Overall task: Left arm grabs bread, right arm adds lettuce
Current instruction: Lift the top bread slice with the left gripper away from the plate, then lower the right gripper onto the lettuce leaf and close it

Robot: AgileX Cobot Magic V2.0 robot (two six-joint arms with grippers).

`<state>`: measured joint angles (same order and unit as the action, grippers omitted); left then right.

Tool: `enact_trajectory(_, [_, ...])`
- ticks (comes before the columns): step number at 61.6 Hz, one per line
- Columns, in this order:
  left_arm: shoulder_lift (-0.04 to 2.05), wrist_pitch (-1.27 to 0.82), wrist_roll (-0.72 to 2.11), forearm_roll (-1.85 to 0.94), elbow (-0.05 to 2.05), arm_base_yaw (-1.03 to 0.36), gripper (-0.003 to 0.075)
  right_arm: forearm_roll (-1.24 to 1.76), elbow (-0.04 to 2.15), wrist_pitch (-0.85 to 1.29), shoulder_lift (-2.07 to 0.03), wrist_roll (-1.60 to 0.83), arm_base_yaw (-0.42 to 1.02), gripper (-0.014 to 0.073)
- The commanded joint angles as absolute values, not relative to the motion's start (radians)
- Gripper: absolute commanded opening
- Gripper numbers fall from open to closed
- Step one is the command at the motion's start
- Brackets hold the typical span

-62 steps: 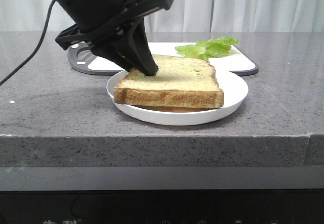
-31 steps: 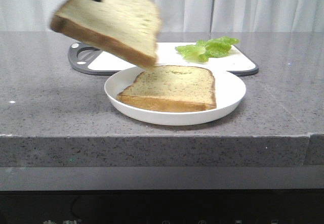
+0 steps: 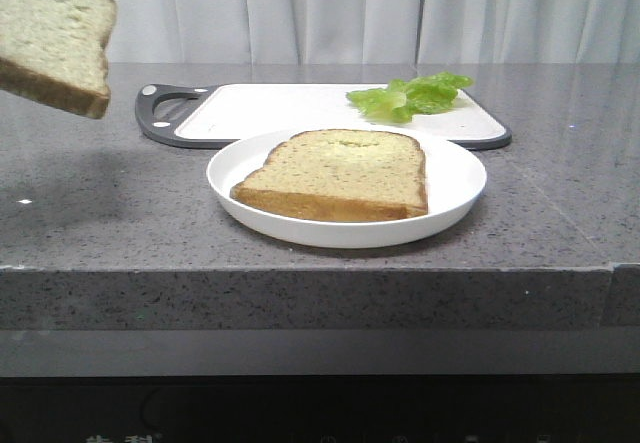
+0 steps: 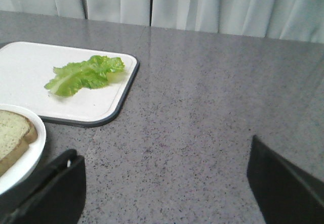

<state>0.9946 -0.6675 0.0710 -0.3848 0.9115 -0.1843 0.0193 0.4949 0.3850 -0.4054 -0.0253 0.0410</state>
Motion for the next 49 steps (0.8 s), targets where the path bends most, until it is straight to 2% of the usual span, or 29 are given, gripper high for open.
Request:
enact_trajectory(1, [0.952,-0.584,0.071,-0.384,0.92,-0.178,-0.0019,0.022,0.539,0.314,-0.48,-0.025,0.036,0.0655])
enact_trajectory(20, [0.947,-0.567,0.071,-0.364,0.915,-0.178,-0.0019,0.022,0.718,0.302,-0.838,-0.04,0.049,0.0654])
enact_trajectory(31, [0.947,-0.567,0.071,-0.364,0.915,-0.178,-0.0019,0.022,0.914,0.322,-1.116,-0.093,0.096,0.0654])
enact_trajectory(49, [0.947,-0.567,0.071,-0.364,0.915,-0.178,-0.0019,0.023,1.318,0.486,-1.521,-0.16,0.203,0.0654])
